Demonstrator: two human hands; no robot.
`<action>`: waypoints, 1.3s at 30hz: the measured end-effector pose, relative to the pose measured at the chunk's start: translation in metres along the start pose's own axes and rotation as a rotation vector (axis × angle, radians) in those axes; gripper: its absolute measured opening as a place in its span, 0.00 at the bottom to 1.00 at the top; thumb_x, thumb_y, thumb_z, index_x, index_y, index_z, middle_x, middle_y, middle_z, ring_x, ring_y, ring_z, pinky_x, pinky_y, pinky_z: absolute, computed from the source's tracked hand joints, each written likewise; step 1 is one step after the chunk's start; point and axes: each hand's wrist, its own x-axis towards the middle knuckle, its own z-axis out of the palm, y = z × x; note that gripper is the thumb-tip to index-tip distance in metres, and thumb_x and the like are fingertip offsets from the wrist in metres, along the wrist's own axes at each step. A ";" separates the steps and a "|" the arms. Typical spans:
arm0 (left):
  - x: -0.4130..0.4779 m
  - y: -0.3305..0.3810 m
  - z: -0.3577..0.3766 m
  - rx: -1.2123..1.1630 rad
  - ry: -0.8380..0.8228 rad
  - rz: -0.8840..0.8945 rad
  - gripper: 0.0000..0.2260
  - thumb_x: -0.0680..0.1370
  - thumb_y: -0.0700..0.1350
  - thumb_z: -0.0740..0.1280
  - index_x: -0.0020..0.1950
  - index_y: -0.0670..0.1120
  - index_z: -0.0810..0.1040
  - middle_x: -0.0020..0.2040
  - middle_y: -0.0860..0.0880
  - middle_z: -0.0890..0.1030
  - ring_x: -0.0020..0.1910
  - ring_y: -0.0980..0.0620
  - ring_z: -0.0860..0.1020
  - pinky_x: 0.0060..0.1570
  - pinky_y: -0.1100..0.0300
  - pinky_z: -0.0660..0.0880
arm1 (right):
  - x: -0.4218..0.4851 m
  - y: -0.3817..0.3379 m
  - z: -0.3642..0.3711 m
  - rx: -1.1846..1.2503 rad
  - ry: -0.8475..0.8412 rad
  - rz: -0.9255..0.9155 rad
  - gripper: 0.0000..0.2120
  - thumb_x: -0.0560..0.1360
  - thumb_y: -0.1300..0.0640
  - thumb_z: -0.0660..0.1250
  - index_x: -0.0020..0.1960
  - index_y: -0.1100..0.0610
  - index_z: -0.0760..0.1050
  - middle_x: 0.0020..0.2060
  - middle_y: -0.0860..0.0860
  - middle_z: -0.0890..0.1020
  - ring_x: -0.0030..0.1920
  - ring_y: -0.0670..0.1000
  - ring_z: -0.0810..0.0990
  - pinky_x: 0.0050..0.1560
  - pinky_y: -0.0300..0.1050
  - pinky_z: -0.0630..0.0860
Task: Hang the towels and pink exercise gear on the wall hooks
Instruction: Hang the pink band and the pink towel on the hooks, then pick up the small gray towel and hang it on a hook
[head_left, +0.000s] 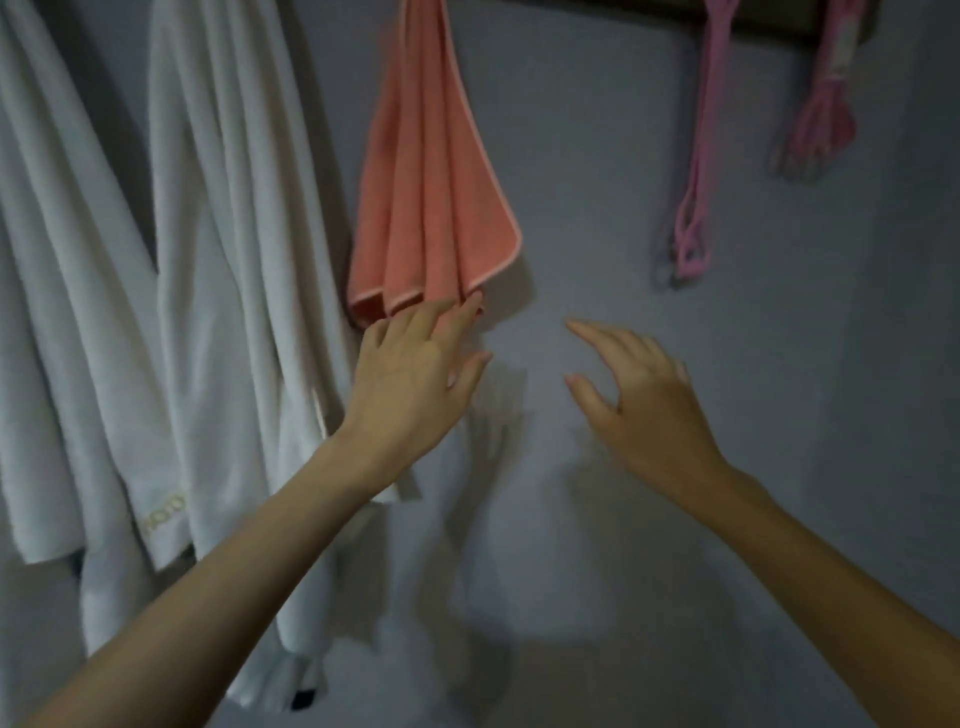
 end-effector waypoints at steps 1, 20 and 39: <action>-0.005 0.012 0.004 -0.016 -0.010 0.025 0.25 0.77 0.57 0.56 0.73 0.52 0.64 0.69 0.50 0.71 0.66 0.48 0.70 0.62 0.50 0.66 | -0.014 0.005 -0.007 -0.019 -0.023 0.008 0.24 0.75 0.47 0.58 0.70 0.48 0.66 0.66 0.46 0.74 0.65 0.50 0.70 0.64 0.47 0.62; -0.197 0.288 0.073 -0.366 -0.449 0.184 0.23 0.79 0.53 0.59 0.74 0.50 0.63 0.70 0.46 0.71 0.69 0.46 0.69 0.67 0.51 0.63 | -0.346 0.132 -0.156 -0.034 -0.293 0.558 0.21 0.79 0.54 0.61 0.71 0.51 0.65 0.67 0.50 0.72 0.66 0.52 0.69 0.67 0.56 0.67; -0.340 0.444 0.122 -0.473 -0.800 0.064 0.22 0.79 0.50 0.61 0.73 0.48 0.66 0.69 0.46 0.72 0.67 0.44 0.70 0.65 0.49 0.63 | -0.566 0.220 -0.210 0.124 -0.564 0.837 0.20 0.77 0.58 0.63 0.69 0.56 0.68 0.63 0.55 0.75 0.63 0.54 0.73 0.65 0.52 0.70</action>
